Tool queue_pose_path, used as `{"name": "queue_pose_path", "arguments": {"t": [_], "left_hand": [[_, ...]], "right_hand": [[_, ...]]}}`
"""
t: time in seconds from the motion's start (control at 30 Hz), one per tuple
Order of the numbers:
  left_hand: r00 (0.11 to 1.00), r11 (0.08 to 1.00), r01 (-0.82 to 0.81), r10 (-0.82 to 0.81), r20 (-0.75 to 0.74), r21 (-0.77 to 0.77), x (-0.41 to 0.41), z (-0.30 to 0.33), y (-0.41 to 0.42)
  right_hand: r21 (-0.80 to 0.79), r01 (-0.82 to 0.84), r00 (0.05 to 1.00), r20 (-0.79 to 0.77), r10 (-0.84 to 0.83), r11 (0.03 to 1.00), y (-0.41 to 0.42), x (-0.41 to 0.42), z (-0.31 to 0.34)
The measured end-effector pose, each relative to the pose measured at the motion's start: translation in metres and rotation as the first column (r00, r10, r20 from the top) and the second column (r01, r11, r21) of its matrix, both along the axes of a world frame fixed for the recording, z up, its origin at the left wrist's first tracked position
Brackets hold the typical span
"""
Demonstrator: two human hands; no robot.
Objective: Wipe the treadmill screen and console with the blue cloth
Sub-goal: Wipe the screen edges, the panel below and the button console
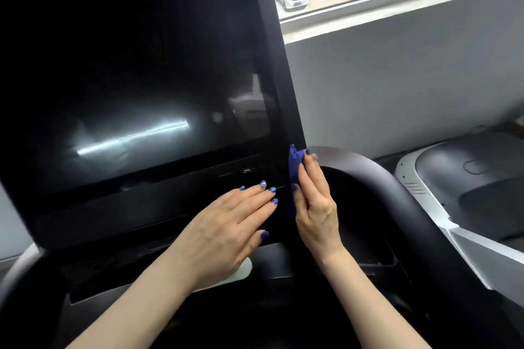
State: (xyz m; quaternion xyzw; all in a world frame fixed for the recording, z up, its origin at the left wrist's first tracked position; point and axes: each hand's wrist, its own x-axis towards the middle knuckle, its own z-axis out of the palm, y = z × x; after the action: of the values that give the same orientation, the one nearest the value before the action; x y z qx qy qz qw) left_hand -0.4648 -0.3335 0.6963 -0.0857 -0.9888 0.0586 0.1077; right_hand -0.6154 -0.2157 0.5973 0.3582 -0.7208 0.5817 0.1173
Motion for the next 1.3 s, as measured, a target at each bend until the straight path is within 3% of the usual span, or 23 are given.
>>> {"name": "queue_pose_path", "arguments": {"t": [0.27,0.47,0.73,0.87,1.07,1.23,1.3], "left_hand": [[0.994,0.991,-0.046,0.033,-0.102,-0.123,-0.043,0.055,-0.025],[0.993,0.968,-0.059,0.033,-0.11,-0.246,-0.077,0.084,-0.041],[0.996,0.917,-0.08,0.056,-0.073,-0.391,-0.122,0.104,-0.07],[0.997,0.916,-0.067,0.042,-0.071,-0.395,-0.126,0.1,-0.076],[0.996,0.918,-0.033,-0.003,-0.089,-0.395,-0.128,0.106,-0.077],[0.995,0.911,-0.019,-0.023,-0.097,-0.413,-0.131,0.116,-0.083],[0.994,0.905,-0.056,0.011,-0.108,-0.422,-0.134,0.124,-0.09]], "right_hand": [[-0.124,0.076,0.97,0.237,-0.045,0.989,-0.026,-0.017,0.044],[0.005,0.104,0.99,-0.099,-0.103,0.995,-0.024,-0.019,0.027],[-0.027,0.161,0.985,-0.065,-0.162,0.987,-0.044,-0.028,0.047],[-0.007,0.089,0.985,-0.149,-0.089,0.996,-0.029,-0.023,0.035],[-0.028,0.123,0.992,0.026,-0.122,0.992,-0.056,-0.046,0.068],[0.013,0.058,0.986,-0.159,-0.055,0.998,-0.037,-0.036,0.053],[0.024,0.048,0.988,-0.146,-0.044,0.999,-0.037,-0.044,0.056]]}}
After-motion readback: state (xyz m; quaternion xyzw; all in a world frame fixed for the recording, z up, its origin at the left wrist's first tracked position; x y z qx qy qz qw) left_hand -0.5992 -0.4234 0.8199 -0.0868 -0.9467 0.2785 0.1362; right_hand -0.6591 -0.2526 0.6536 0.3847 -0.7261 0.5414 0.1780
